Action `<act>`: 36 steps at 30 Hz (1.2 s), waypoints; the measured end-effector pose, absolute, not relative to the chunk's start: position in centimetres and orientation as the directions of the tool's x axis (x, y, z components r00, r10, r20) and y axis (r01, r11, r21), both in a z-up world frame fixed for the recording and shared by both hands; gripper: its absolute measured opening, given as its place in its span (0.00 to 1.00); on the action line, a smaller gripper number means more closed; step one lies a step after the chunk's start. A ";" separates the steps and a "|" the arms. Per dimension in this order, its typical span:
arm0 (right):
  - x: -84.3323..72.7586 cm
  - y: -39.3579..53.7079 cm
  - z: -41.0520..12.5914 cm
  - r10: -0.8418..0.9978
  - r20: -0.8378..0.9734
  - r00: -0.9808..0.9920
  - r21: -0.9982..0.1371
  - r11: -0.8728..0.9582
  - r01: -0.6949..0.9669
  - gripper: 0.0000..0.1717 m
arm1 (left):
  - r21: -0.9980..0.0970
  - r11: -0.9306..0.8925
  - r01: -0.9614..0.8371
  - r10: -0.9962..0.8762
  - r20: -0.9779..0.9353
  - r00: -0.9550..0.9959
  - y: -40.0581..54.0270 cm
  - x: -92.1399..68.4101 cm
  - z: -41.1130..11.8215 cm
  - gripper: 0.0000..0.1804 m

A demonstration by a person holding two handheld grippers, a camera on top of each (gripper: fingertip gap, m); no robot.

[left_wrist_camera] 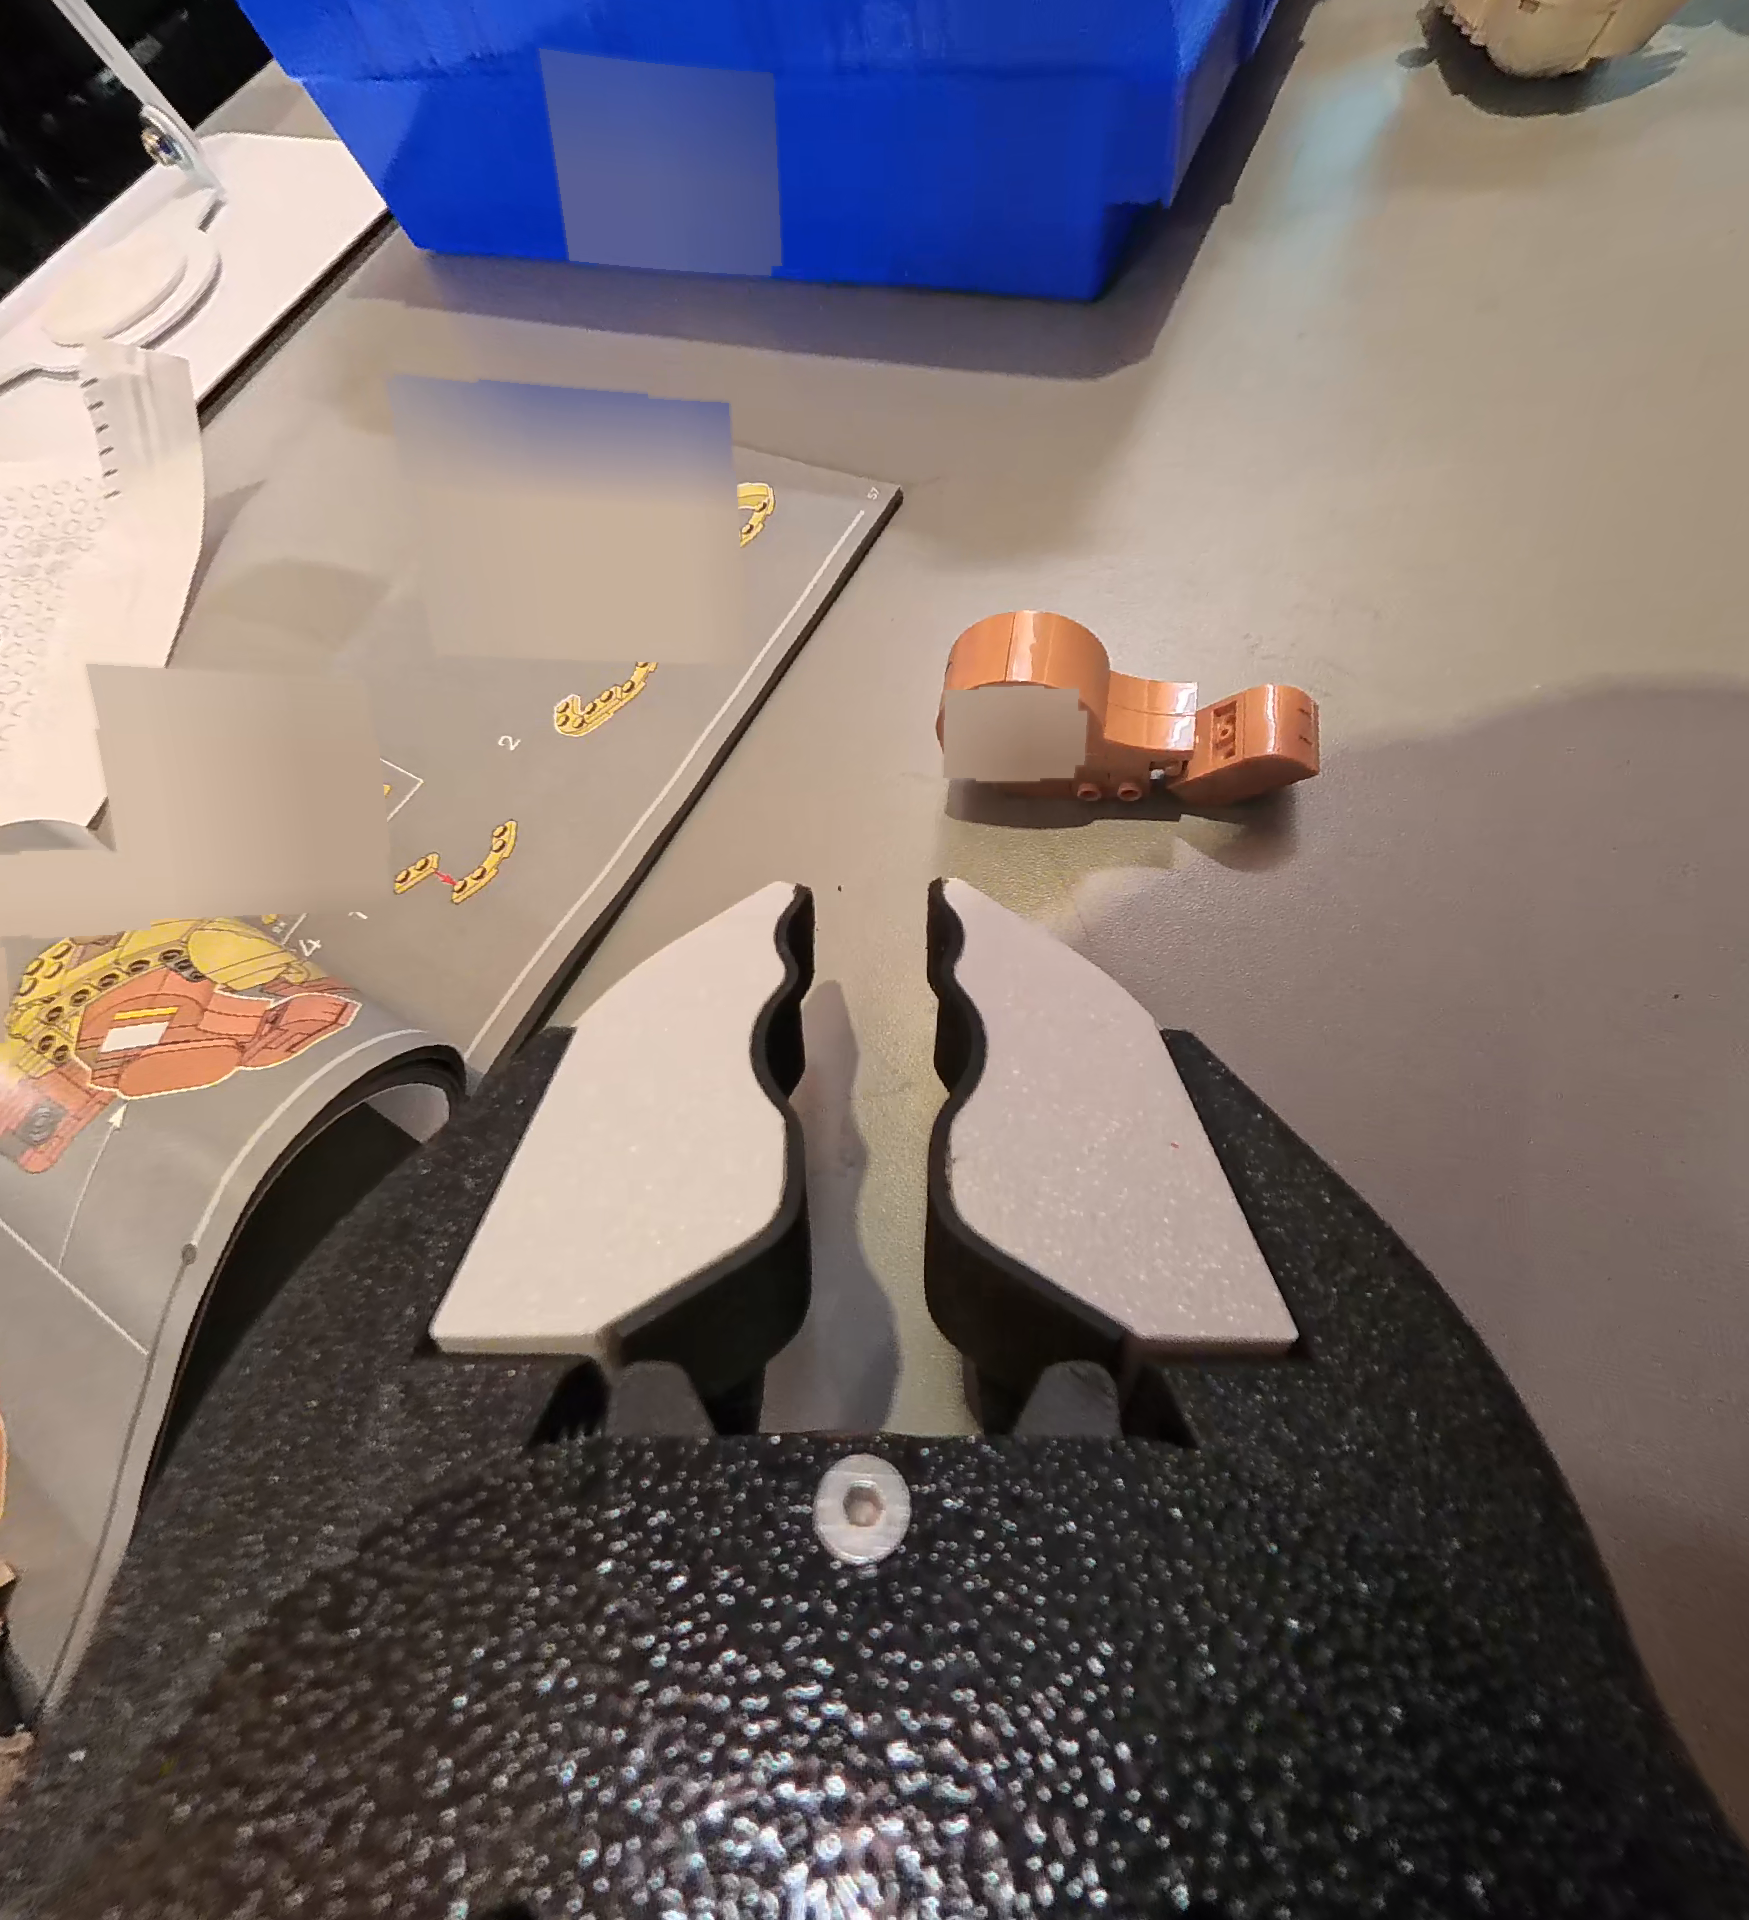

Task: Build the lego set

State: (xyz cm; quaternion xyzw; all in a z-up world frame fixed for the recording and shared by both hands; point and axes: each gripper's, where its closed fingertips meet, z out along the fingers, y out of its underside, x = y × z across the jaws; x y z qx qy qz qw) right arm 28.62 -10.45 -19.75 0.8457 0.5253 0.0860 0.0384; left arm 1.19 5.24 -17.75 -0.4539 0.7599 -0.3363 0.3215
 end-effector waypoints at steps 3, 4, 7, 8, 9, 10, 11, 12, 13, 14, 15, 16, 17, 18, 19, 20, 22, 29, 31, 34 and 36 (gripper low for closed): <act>29.7 -10.6 -19.5 0.891 0.150 0.429 0.178 -0.451 0.874 0.47 | -0.799 0.373 -0.471 -0.902 -0.195 -0.384 5.2 1.1 -17.8 0.11; 29.4 -10.9 -19.3 0.888 0.129 0.442 0.161 -0.459 0.874 0.47 | -0.799 0.376 -0.470 -0.902 -0.198 -0.385 5.2 1.1 -17.8 0.11; 28.4 -11.5 -19.0 0.901 0.086 0.425 0.119 -0.433 0.894 0.49 | -0.796 0.382 -0.470 -0.900 -0.205 -0.385 5.2 1.1 -17.9 0.11; 28.2 -11.8 -19.2 0.905 0.072 0.420 0.127 -0.426 0.896 0.50 | -0.795 0.382 -0.472 -0.900 -0.205 -0.385 5.2 1.1 -17.9 0.11; 28.1 -11.9 -19.4 0.908 0.066 0.414 0.136 -0.419 0.898 0.49 | -0.794 0.383 -0.472 -0.900 -0.205 -0.385 5.2 1.1 -17.9 0.11; 28.1 -11.8 -19.5 0.912 0.071 0.404 0.143 -0.410 0.901 0.49 | -0.793 0.386 -0.472 -0.899 -0.208 -0.385 5.2 1.1 -17.9 0.11; 28.1 -11.7 -19.7 0.913 0.075 0.401 0.143 -0.408 0.902 0.50 | -0.791 0.388 -0.473 -0.899 -0.211 -0.385 5.2 1.1 -17.9 0.11; 28.0 -11.6 -19.9 0.911 0.070 0.406 0.138 -0.412 0.901 0.50 | -0.791 0.390 -0.472 -0.898 -0.213 -0.385 5.2 1.1 -17.9 0.11; 28.0 -11.4 -19.9 0.908 0.079 0.412 0.130 -0.419 0.899 0.53 | -0.791 0.391 -0.471 -0.898 -0.215 -0.385 5.2 1.1 -17.9 0.11; 28.1 -11.2 -19.8 0.906 0.086 0.414 0.125 -0.422 0.898 0.54 | -0.790 0.391 -0.471 -0.898 -0.215 -0.385 5.2 1.1 -17.9 0.11; 28.1 -11.1 -19.8 0.903 0.094 0.419 0.122 -0.429 0.895 0.55 | -0.790 0.392 -0.472 -0.897 -0.215 -0.385 5.2 1.1 -17.9 0.11; 28.3 -10.7 -19.7 0.895 0.117 0.430 0.116 -0.442 0.889 0.56 | -0.790 0.392 -0.471 -0.897 -0.215 -0.386 5.2 1.1 -17.9 0.11; 28.6 -10.1 -19.5 0.885 0.166 0.436 0.111 -0.456 0.883 0.52 | -0.790 0.393 -0.470 -0.897 -0.216 -0.386 5.2 1.1 -17.9 0.11; 29.1 -9.5 -19.3 0.880 0.212 0.426 0.118 -0.456 0.882 0.52 | -0.789 0.395 -0.470 -0.896 -0.218 -0.387 5.2 1.1 -17.9 0.11; 29.5 -9.3 -19.2 0.878 0.235 0.418 0.132 -0.454 0.881 0.52 | -0.788 0.397 -0.471 -0.895 -0.219 -0.387 5.2 1.0 -18.0 0.11; 29.7 -9.5 -19.2 0.876 0.230 0.424 0.136 -0.461 0.877 0.53 | -0.787 0.398 -0.471 -0.895 -0.220 -0.388 5.1 1.0 -18.0 0.11; 29.3 -10.2 -19.1 0.880 0.174 0.442 0.112 -0.464 0.879 0.55 | -0.787 0.398 -0.470 -0.895 -0.222 -0.387 5.2 1.0 -18.0 0.11; 28.0 -10.7 -20.0 0.900 0.130 0.415 0.100 -0.429 0.898 0.56 | -0.783 0.403 -0.474 -0.894 -0.225 -0.388 5.1 1.0 -18.1 0.11; 28.5 -9.8 -19.6 0.883 0.194 0.427 0.099 -0.450 0.887 0.54 | -0.785 0.402 -0.472 -0.894 -0.225 -0.387 5.2 1.0 -18.0 0.11; 29.6 -9.8 -19.3 0.873 0.224 0.433 0.122 -0.466 0.877 0.52 | -0.786 0.401 -0.471 -0.895 -0.226 -0.385 5.2 1.0 -18.0 0.11; 29.0 -10.6 -19.0 0.868 0.169 0.467 0.084 -0.485 0.871 0.45 | -0.786 0.404 -0.469 -0.894 -0.230 -0.385 5.2 1.0 -18.0 0.11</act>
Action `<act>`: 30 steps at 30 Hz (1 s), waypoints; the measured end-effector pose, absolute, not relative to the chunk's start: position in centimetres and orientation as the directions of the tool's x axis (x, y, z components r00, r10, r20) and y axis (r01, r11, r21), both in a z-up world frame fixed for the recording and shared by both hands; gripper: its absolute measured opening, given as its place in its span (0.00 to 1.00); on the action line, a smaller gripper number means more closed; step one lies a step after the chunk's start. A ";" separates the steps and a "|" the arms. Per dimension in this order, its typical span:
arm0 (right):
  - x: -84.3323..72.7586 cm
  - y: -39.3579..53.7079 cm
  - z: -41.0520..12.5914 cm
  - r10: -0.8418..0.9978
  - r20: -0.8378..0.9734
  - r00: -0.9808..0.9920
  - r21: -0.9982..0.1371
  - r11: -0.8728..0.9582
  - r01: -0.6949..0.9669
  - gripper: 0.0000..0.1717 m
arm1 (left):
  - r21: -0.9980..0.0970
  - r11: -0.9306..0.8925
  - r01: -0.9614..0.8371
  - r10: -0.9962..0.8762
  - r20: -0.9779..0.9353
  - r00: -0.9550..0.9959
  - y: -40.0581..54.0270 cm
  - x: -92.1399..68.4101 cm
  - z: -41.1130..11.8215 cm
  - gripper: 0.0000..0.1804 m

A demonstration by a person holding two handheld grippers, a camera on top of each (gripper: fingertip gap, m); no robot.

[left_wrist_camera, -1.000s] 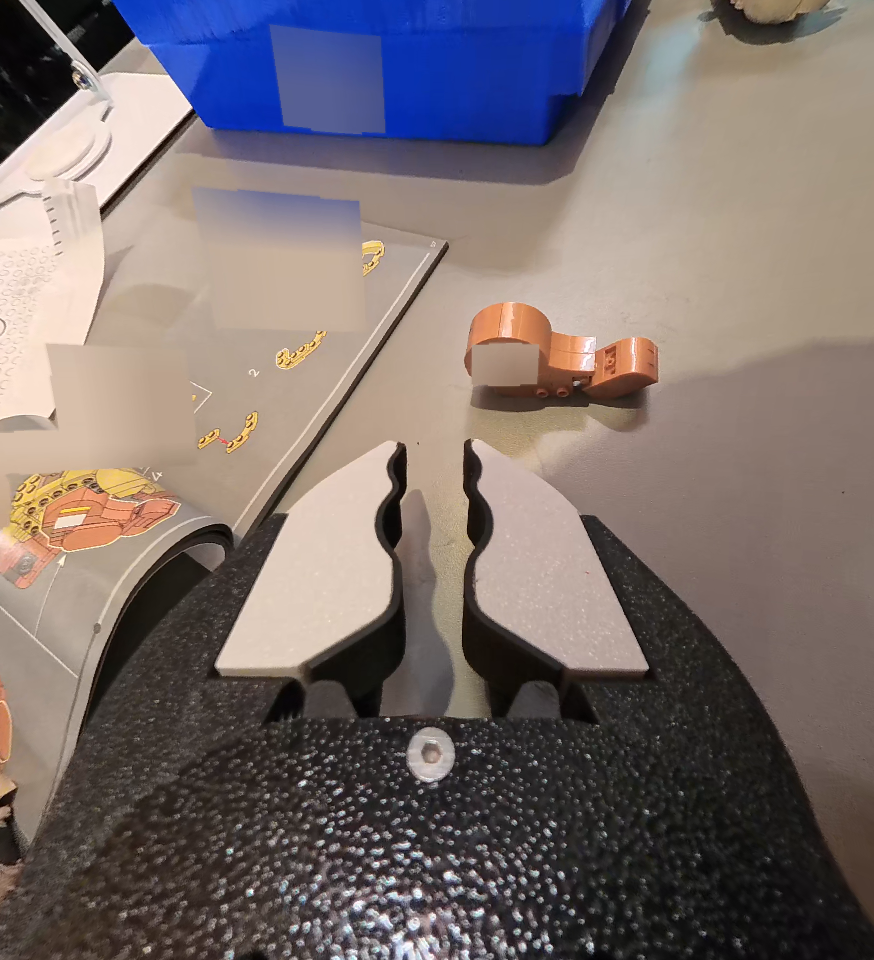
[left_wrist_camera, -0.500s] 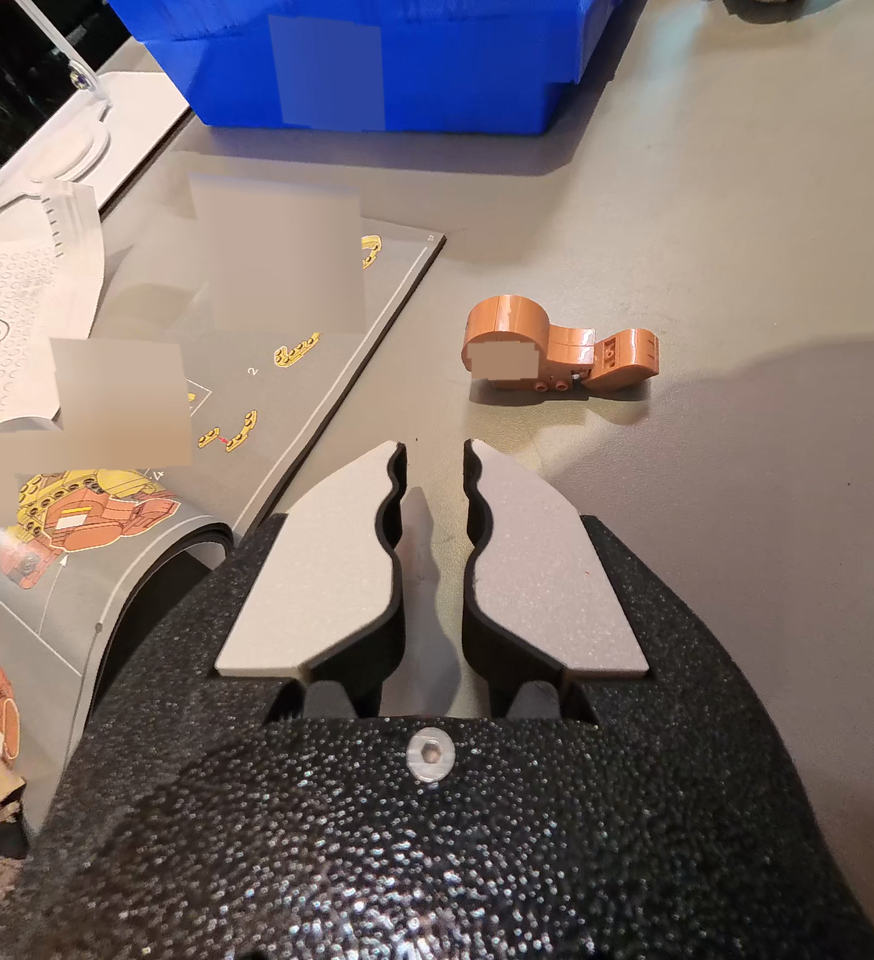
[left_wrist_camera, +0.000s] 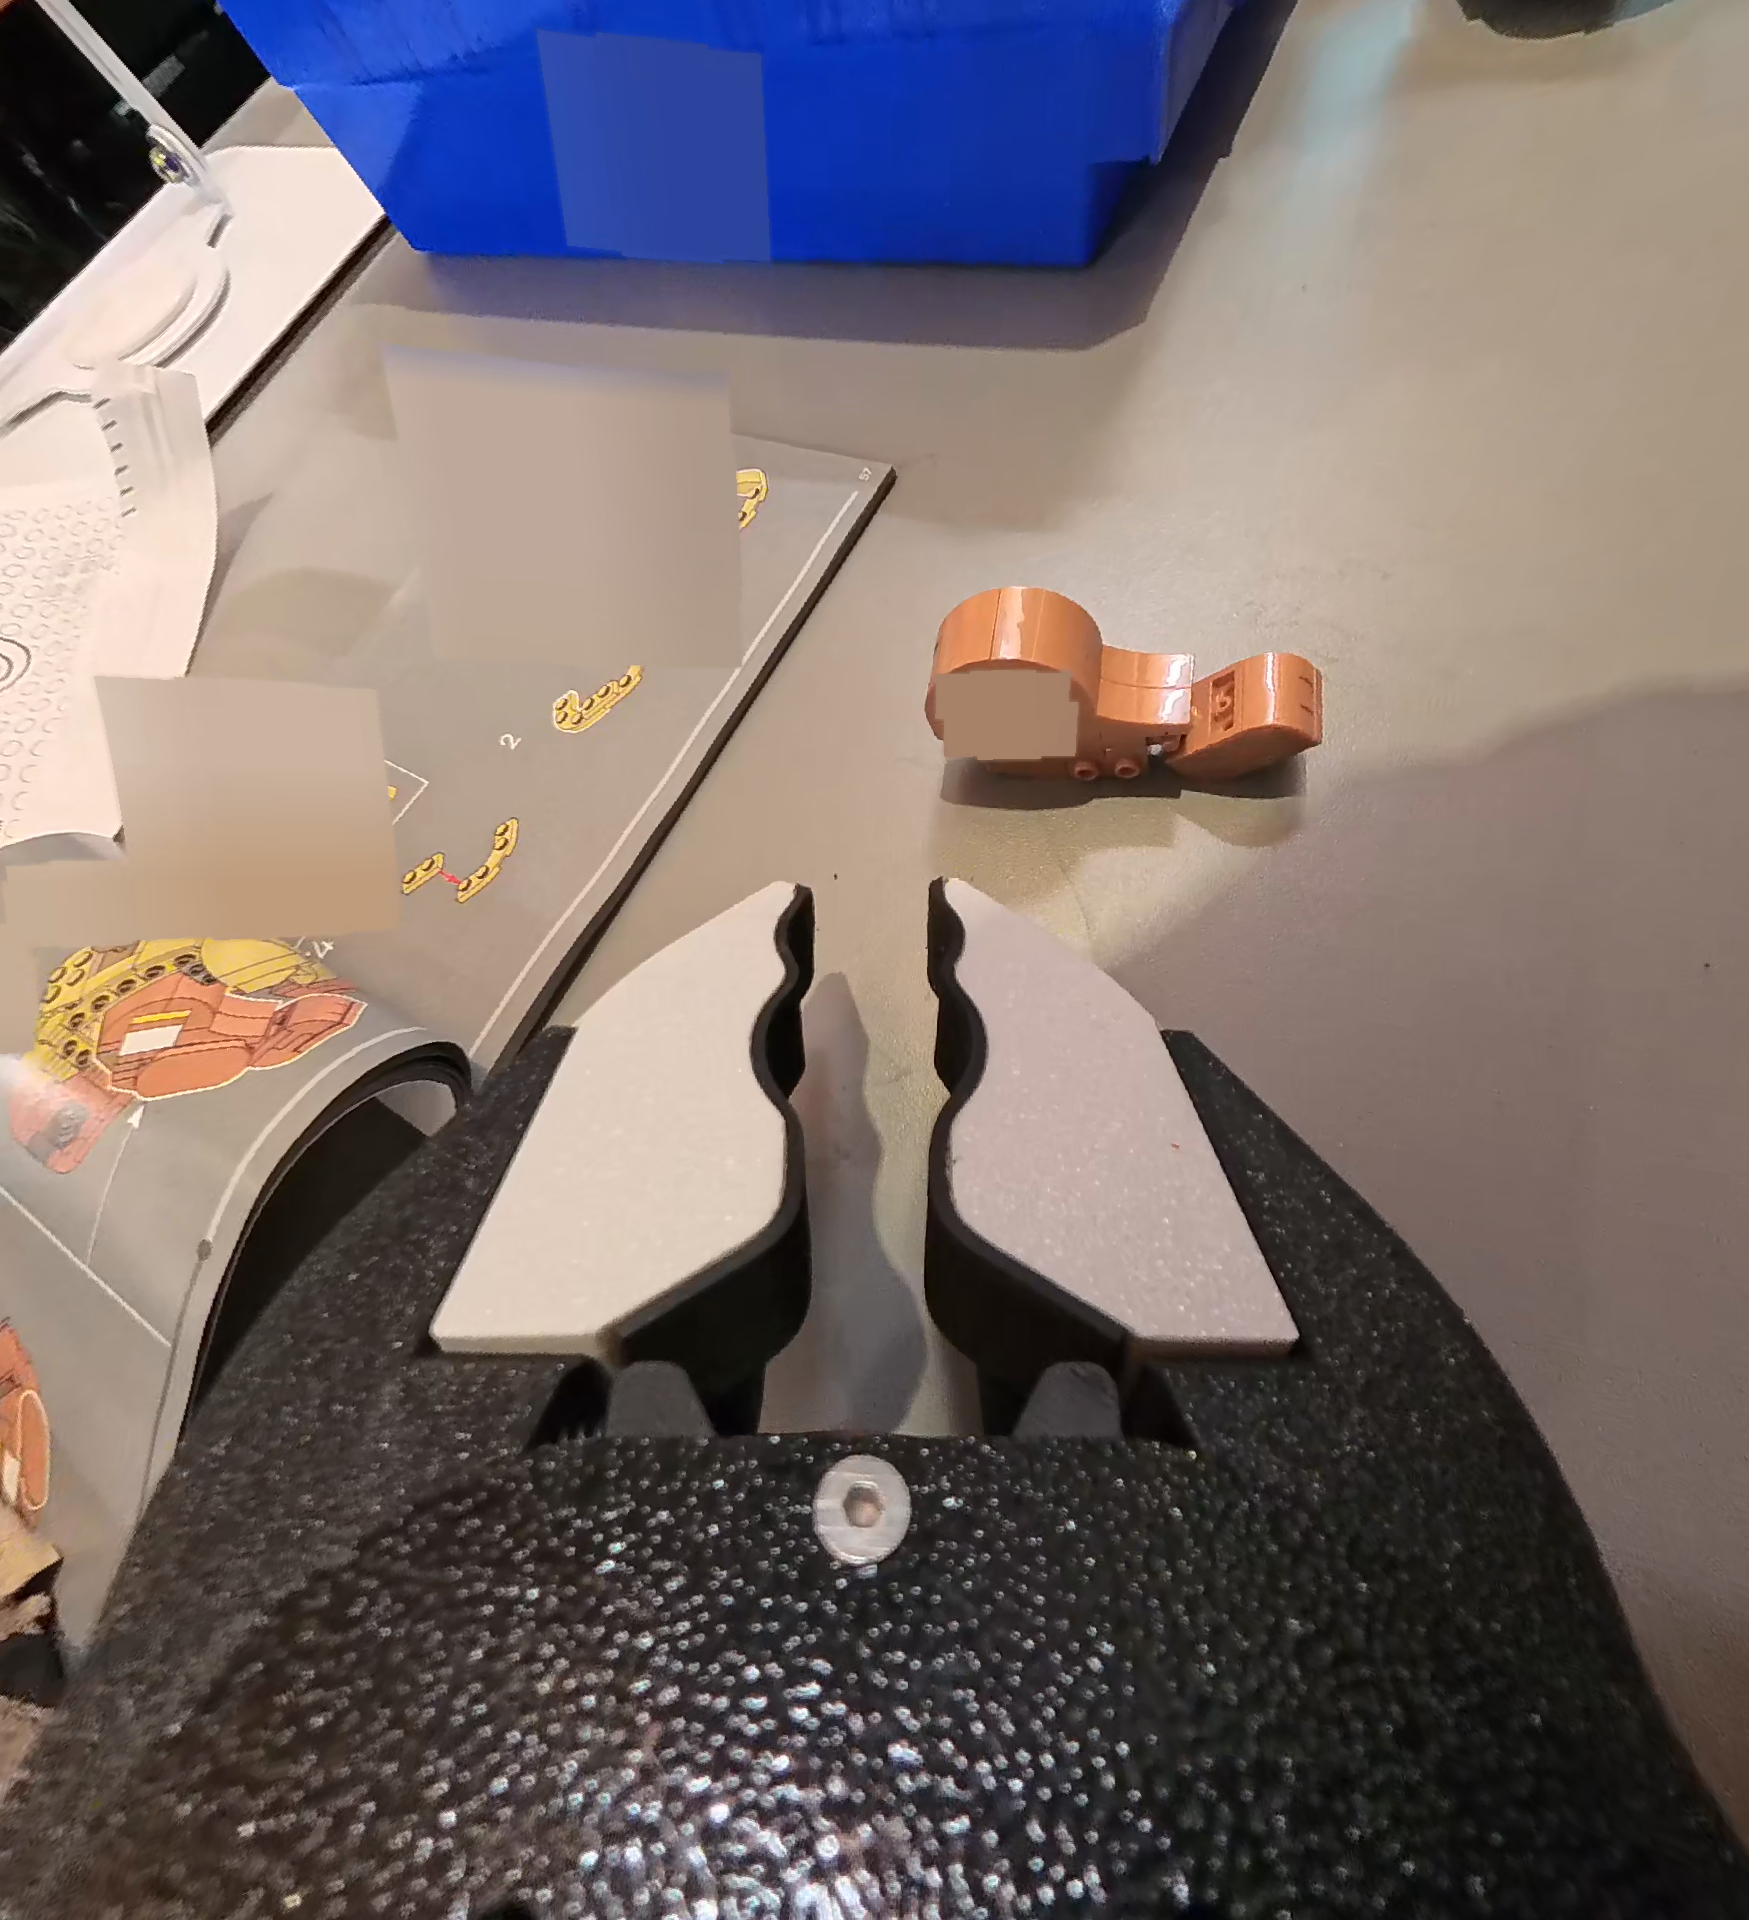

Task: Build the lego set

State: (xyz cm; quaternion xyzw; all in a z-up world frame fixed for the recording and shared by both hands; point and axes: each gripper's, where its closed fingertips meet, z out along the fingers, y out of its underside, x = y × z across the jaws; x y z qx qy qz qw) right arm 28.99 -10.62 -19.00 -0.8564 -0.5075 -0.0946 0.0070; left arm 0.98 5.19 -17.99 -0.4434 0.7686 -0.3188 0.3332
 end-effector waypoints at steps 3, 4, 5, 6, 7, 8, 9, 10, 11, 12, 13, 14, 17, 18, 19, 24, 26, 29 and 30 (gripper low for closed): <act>26.9 -12.0 -18.7 0.880 0.050 0.472 0.012 -0.473 0.881 0.30 | -0.781 0.410 -0.472 -0.892 -0.235 -0.386 5.2 1.0 -18.1 0.11; 26.5 -12.3 -18.6 0.888 0.026 0.459 0.005 -0.460 0.888 0.28 | -0.778 0.412 -0.475 -0.891 -0.236 -0.387 5.2 1.0 -18.2 0.11; 26.2 -12.4 -18.6 0.894 0.007 0.449 0.008 -0.449 0.894 0.27 | -0.775 0.415 -0.477 -0.890 -0.239 -0.388 5.1 1.0 -18.2 0.11; 26.1 -12.7 -18.7 0.897 -0.015 0.441 0.018 -0.441 0.897 0.25 | -0.772 0.419 -0.478 -0.889 -0.241 -0.389 5.1 1.0 -18.3 0.11; 26.0 -12.8 -18.7 0.899 -0.038 0.437 0.026 -0.436 0.900 0.23 | -0.771 0.422 -0.477 -0.888 -0.244 -0.390 5.1 1.0 -18.3 0.11; 26.0 -13.0 -18.7 0.899 -0.059 0.434 0.030 -0.433 0.901 0.23 | -0.771 0.424 -0.475 -0.887 -0.248 -0.390 5.1 1.0 -18.3 0.11; 26.0 -13.0 -18.8 0.898 -0.074 0.433 0.035 -0.432 0.901 0.23 | -0.772 0.426 -0.472 -0.886 -0.251 -0.389 5.1 0.9 -18.2 0.11; 26.1 -12.9 -18.9 0.898 -0.082 0.432 0.044 -0.430 0.902 0.23 | -0.772 0.426 -0.471 -0.886 -0.253 -0.388 5.1 0.9 -18.2 0.11; 26.3 -12.7 -19.1 0.900 -0.081 0.428 0.051 -0.425 0.904 0.23 | -0.773 0.427 -0.470 -0.886 -0.253 -0.388 5.1 0.9 -18.2 0.11; 26.3 -12.5 -19.2 0.903 -0.081 0.423 0.054 -0.419 0.906 0.23 | -0.773 0.427 -0.469 -0.886 -0.255 -0.387 5.1 0.9 -18.2 0.11; 26.4 -12.4 -19.4 0.903 -0.083 0.421 0.061 -0.417 0.907 0.23 | -0.773 0.428 -0.468 -0.886 -0.256 -0.388 5.1 0.9 -18.2 0.11; 26.6 -12.3 -19.6 0.904 -0.083 0.419 0.078 -0.413 0.907 0.22 | -0.773 0.429 -0.467 -0.885 -0.257 -0.388 5.1 0.9 -18.2 0.11; 27.0 -12.2 -20.0 0.915 -0.068 0.398 0.112 -0.390 0.914 0.19 | -0.772 0.433 -0.465 -0.883 -0.260 -0.390 5.0 0.8 -18.2 0.11; 27.0 -12.1 -20.1 0.915 -0.064 0.399 0.113 -0.391 0.914 0.18 | -0.772 0.433 -0.465 -0.883 -0.260 -0.390 5.0 0.8 -18.2 0.11; 27.0 -12.1 -20.1 0.915 -0.064 0.399 0.112 -0.390 0.914 0.13 | -0.773 0.433 -0.465 -0.883 -0.260 -0.390 5.0 0.8 -18.2 0.11; 26.7 -12.3 -20.1 0.908 -0.068 0.413 0.109 -0.405 0.908 0.09 | -0.776 0.433 -0.458 -0.883 -0.265 -0.386 5.0 0.8 -18.1 0.11; 26.5 -12.3 -20.1 0.903 -0.055 0.426 0.104 -0.420 0.902 0.09 | -0.779 0.430 -0.456 -0.886 -0.267 -0.380 5.1 0.7 -18.0 0.11; 26.0 -12.3 -19.0 0.892 -0.009 0.453 0.082 -0.450 0.889 0.09 | -0.790 0.419 -0.448 -0.891 -0.264 -0.369 5.2 0.6 -17.7 0.11; 25.7 -12.2 -18.3 0.885 0.009 0.465 0.061 -0.464 0.884 0.09 | -0.795 0.413 -0.445 -0.894 -0.261 -0.365 5.2 0.5 -17.6 0.11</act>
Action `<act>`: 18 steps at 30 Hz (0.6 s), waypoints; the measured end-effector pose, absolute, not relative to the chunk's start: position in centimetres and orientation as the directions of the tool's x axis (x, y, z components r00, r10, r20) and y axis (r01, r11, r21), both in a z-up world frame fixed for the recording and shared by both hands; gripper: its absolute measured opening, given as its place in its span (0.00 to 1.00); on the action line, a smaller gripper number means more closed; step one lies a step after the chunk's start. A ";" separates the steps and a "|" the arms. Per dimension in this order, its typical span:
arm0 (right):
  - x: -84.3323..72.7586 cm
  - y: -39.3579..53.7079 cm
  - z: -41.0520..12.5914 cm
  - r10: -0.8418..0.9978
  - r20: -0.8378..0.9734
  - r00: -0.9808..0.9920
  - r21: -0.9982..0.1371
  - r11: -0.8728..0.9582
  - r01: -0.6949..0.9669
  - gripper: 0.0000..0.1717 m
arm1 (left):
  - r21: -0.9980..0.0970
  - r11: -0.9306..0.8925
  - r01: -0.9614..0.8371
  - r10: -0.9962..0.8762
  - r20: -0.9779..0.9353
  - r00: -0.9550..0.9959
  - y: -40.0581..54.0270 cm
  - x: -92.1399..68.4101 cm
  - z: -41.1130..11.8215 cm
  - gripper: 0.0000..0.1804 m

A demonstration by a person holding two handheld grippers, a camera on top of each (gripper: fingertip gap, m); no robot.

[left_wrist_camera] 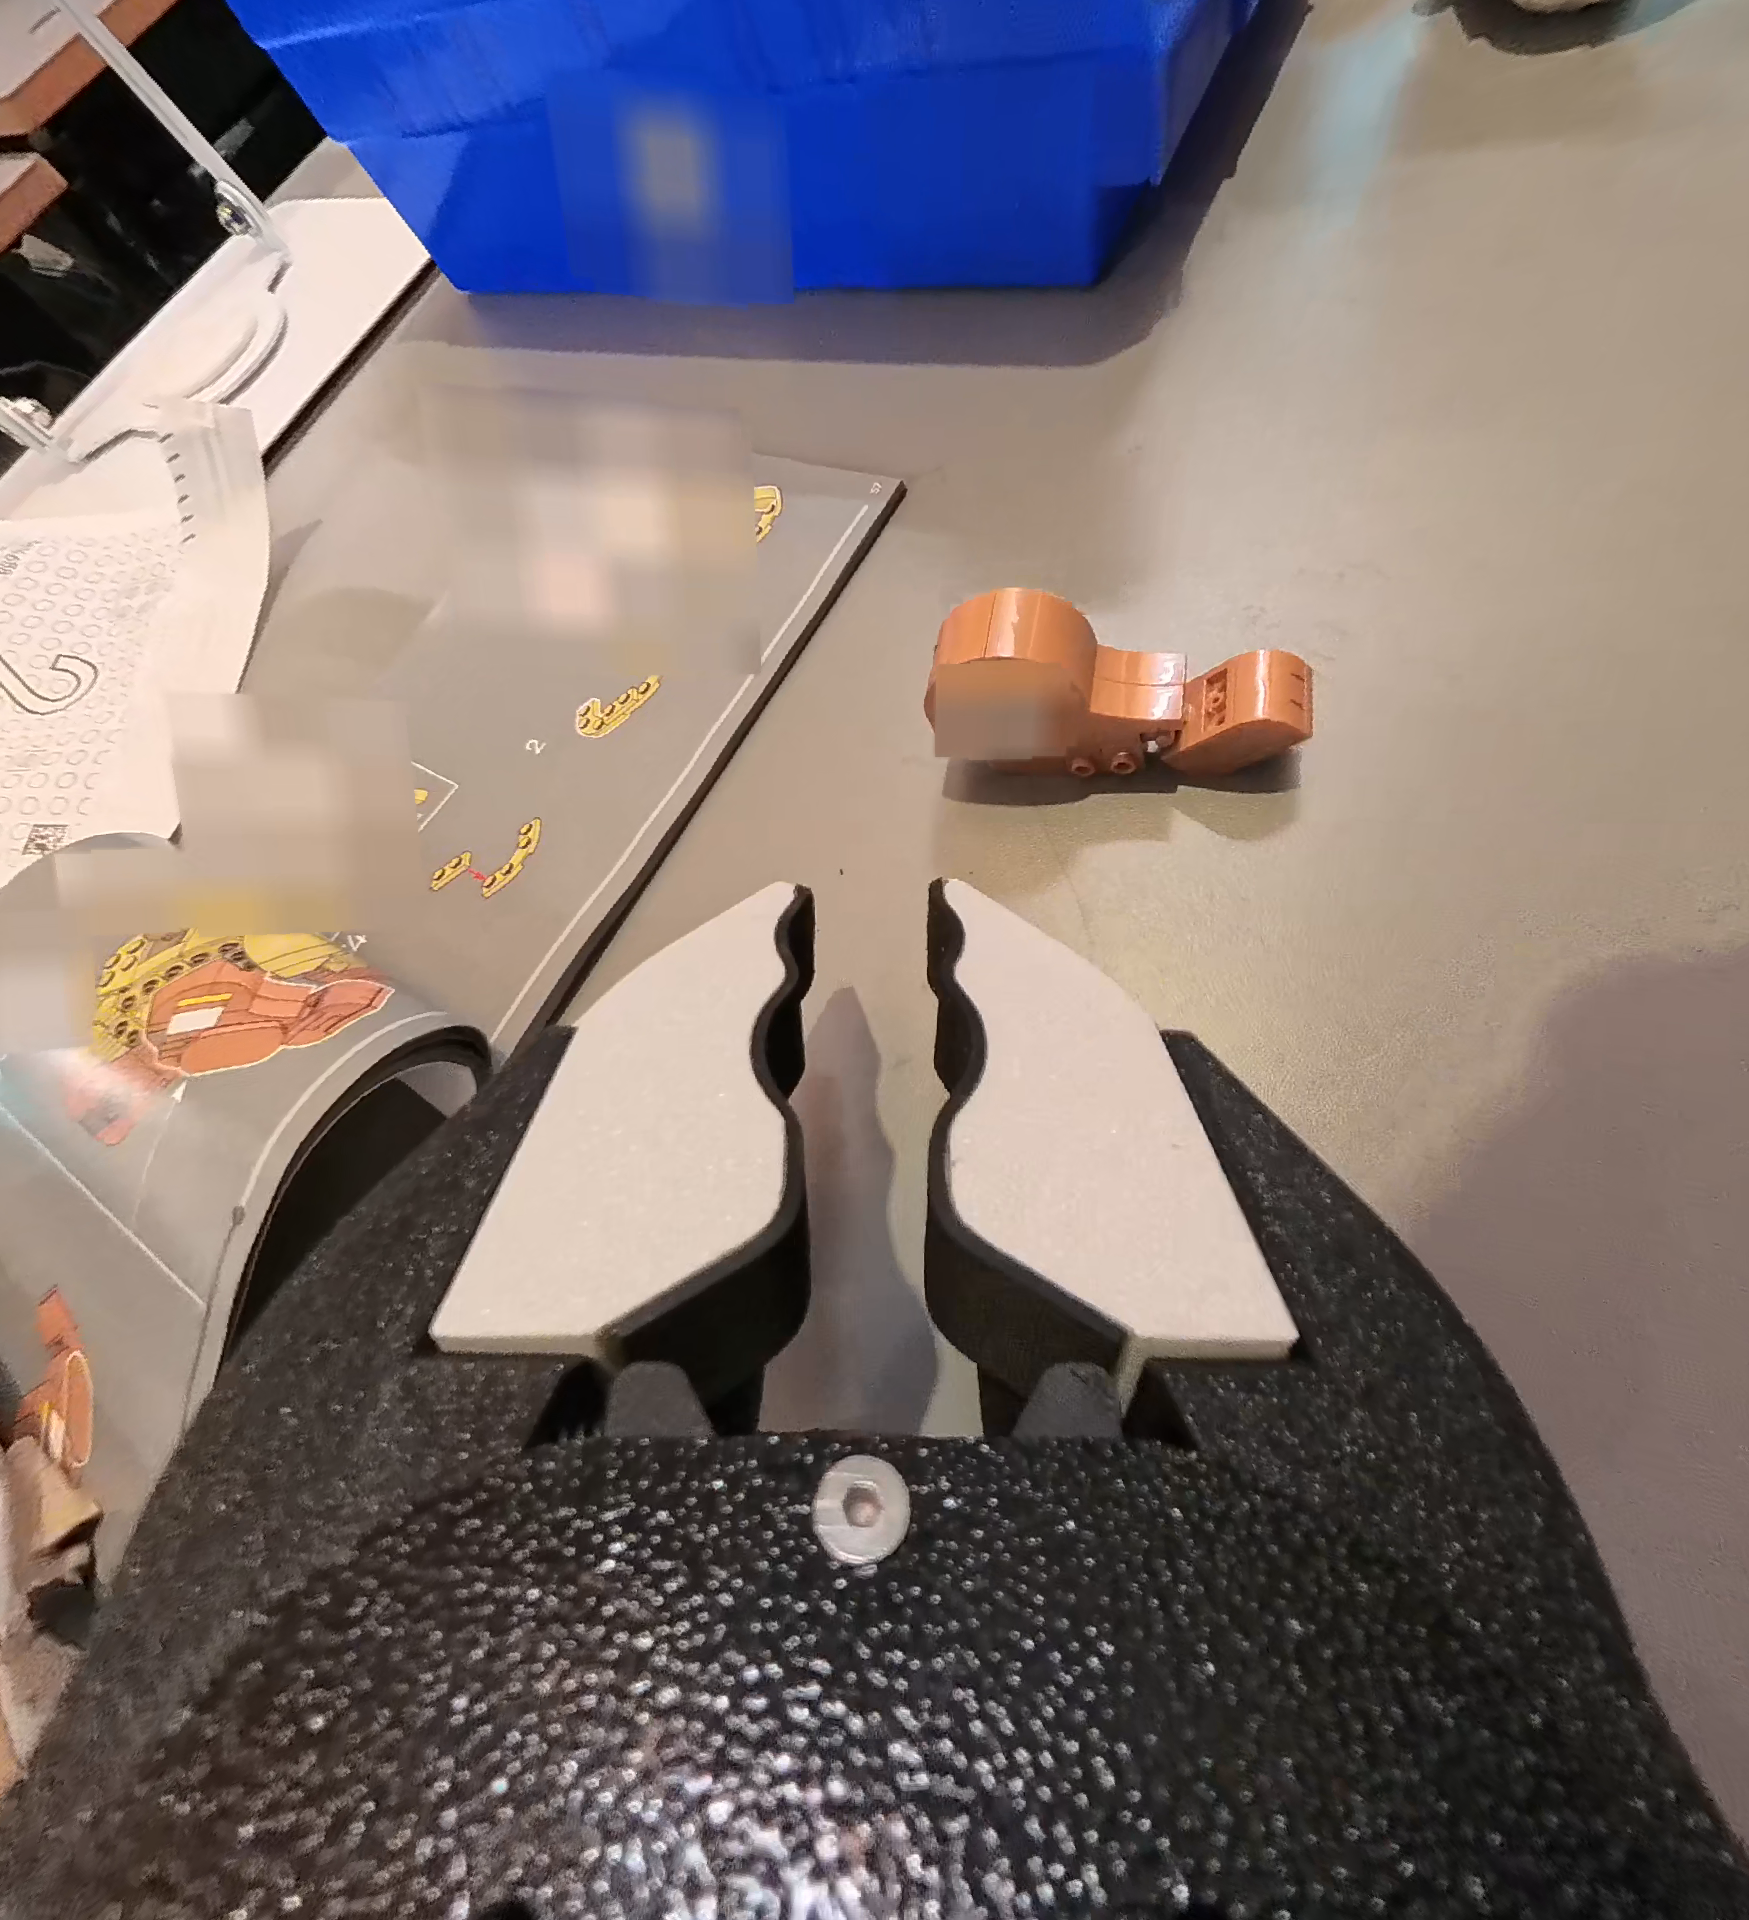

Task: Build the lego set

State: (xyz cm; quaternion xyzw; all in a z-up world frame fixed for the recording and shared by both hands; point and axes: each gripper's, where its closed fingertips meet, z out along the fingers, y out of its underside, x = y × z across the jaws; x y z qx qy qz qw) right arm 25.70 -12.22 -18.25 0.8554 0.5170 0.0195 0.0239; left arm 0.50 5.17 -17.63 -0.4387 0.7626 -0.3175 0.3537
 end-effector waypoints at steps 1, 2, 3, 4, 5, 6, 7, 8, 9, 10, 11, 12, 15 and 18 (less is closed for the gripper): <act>25.3 -12.1 -17.4 0.878 0.031 0.478 0.034 -0.479 0.877 0.09 | -0.801 0.407 -0.440 -0.896 -0.258 -0.361 5.2 0.4 -17.5 0.11; 24.8 -11.9 -16.3 0.869 0.058 0.492 -0.003 -0.493 0.870 0.09 | -0.809 0.401 -0.430 -0.898 -0.255 -0.358 5.1 0.3 -17.3 0.11; 24.0 -11.5 -15.2 0.856 0.087 0.510 -0.056 -0.507 0.860 0.09 | -0.820 0.395 -0.415 -0.899 -0.252 -0.357 4.9 0.2 -17.0 0.11; 23.0 -11.0 -13.9 0.841 0.117 0.528 -0.123 -0.515 0.848 0.09 | -0.833 0.390 -0.393 -0.899 -0.252 -0.358 4.6 0.2 -16.6 0.11; 21.9 -10.2 -12.5 0.823 0.161 0.545 -0.197 -0.514 0.835 0.09 | -0.847 0.387 -0.364 -0.897 -0.256 -0.360 4.3 0.1 -16.0 0.12; 20.7 -9.3 -11.0 0.800 0.215 0.560 -0.271 -0.502 0.821 0.09 | -0.862 0.384 -0.331 -0.895 -0.261 -0.362 3.9 0.1 -15.4 0.13; 19.2 -8.4 -9.6 0.777 0.271 0.568 -0.338 -0.475 0.812 0.09 | -0.879 0.378 -0.291 -0.893 -0.264 -0.365 3.4 0.0 -14.7 0.13; 17.6 -7.5 -8.2 0.755 0.338 0.562 -0.399 -0.426 0.812 0.09 | -0.898 0.365 -0.246 -0.891 -0.261 -0.371 2.9 0.0 -13.9 0.14; 15.8 -6.6 -6.8 0.724 0.418 0.549 -0.453 -0.358 0.816 0.09 | -0.919 0.341 -0.197 -0.890 -0.249 -0.381 2.2 -0.1 -12.9 0.14; 13.7 -5.9 -5.5 0.690 0.494 0.529 -0.492 -0.279 0.825 0.09 | -0.941 0.303 -0.147 -0.889 -0.224 -0.398 1.5 -0.3 -11.9 0.14; 11.7 -5.3 -4.5 0.653 0.564 0.506 -0.514 -0.202 0.834 0.09 | -0.963 0.251 -0.101 -0.886 -0.187 -0.425 0.7 -0.5 -10.8 0.15; 9.6 -4.7 -3.7 0.610 0.629 0.482 -0.524 -0.126 0.843 0.09 | -0.980 0.187 -0.062 -0.874 -0.137 -0.466 -0.1 -0.8 -9.8 0.15; 3.1 -4.0 -3.1 0.523 0.742 0.420 -0.543 0.102 0.833 0.09 | -0.999 -0.041 -0.034 -0.782 0.053 -0.621 -2.1 -2.0 -7.7 0.16; -1.4 -3.6 -4.3 0.459 0.800 0.386 -0.527 0.230 0.818 0.09 | -0.970 -0.215 -0.117 -0.647 0.231 -0.727 -3.1 -3.1 -6.9 0.19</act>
